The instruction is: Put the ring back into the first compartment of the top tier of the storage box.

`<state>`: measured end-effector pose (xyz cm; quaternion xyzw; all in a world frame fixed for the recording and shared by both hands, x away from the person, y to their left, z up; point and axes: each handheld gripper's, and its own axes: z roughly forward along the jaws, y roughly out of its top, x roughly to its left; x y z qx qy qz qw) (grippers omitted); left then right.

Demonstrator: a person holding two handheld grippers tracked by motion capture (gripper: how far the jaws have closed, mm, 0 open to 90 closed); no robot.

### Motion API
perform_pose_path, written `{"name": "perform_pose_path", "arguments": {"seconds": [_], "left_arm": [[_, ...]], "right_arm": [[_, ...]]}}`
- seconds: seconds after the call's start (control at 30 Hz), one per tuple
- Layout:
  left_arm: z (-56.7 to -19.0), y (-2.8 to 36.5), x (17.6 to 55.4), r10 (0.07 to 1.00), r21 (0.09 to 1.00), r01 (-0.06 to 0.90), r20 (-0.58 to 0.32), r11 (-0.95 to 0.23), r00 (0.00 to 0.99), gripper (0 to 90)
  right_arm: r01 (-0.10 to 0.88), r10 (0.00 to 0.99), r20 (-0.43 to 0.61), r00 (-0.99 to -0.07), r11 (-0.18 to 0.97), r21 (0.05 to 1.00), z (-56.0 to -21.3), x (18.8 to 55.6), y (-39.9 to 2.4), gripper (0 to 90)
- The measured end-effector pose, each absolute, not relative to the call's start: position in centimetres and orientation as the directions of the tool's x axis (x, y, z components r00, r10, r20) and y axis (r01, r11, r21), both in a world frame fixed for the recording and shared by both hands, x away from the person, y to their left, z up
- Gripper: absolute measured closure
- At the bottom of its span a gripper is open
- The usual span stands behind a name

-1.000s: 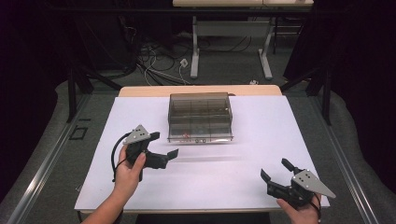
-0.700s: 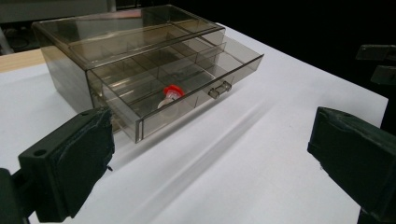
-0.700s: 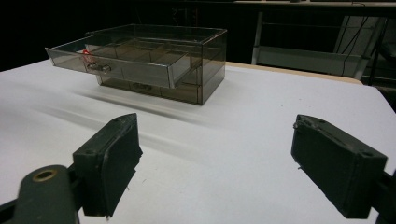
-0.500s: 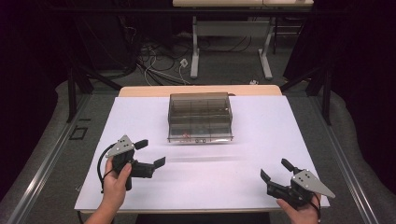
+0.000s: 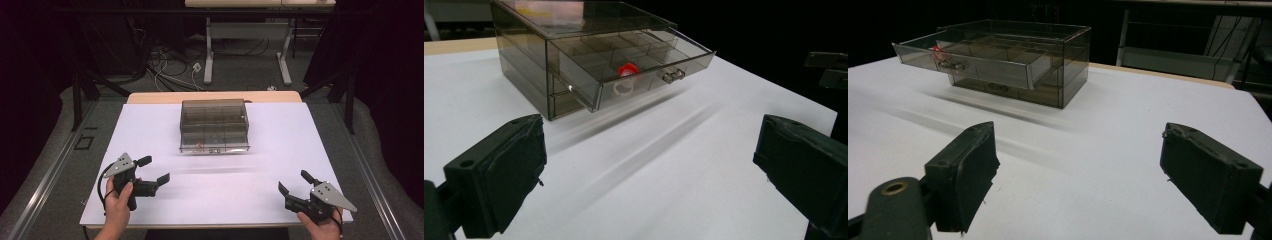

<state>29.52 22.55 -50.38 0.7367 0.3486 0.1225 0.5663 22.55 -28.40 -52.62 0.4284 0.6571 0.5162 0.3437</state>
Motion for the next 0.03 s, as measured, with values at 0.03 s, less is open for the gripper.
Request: {"name": "perform_pose_path", "arguments": {"seconds": [0.03], "left_arm": [[-50.38, 22.55, 29.52, 0.652, 0.920, 0.375, -0.214, -0.116, 0.727, 0.5]], "right_arm": [[0.204, 0.917, -0.019, -0.398, 0.109, 0.973, -52.61, 22.57, -28.51, 14.4]]}}
